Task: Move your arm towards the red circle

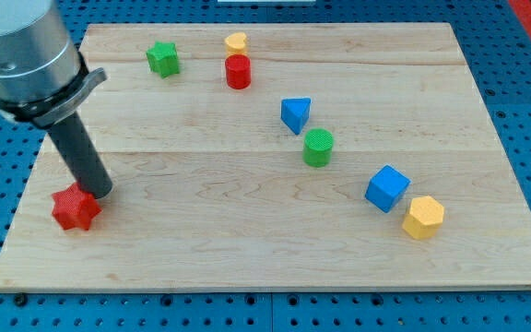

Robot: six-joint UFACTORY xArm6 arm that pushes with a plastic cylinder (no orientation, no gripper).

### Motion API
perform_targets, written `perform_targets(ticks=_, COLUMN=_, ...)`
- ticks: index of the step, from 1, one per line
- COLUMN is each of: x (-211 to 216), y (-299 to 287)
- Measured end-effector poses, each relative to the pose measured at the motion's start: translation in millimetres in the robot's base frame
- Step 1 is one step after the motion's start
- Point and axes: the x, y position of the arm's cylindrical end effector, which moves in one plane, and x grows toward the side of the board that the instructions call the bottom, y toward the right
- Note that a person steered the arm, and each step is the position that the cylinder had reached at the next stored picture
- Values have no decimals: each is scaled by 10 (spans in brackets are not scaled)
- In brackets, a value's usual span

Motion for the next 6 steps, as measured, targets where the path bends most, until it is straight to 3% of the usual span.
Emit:
perform_targets(ticks=2, x=111, y=-84)
perform_targets(ticks=4, x=-432, y=41)
perform_targets(ticks=6, x=-874, y=673)
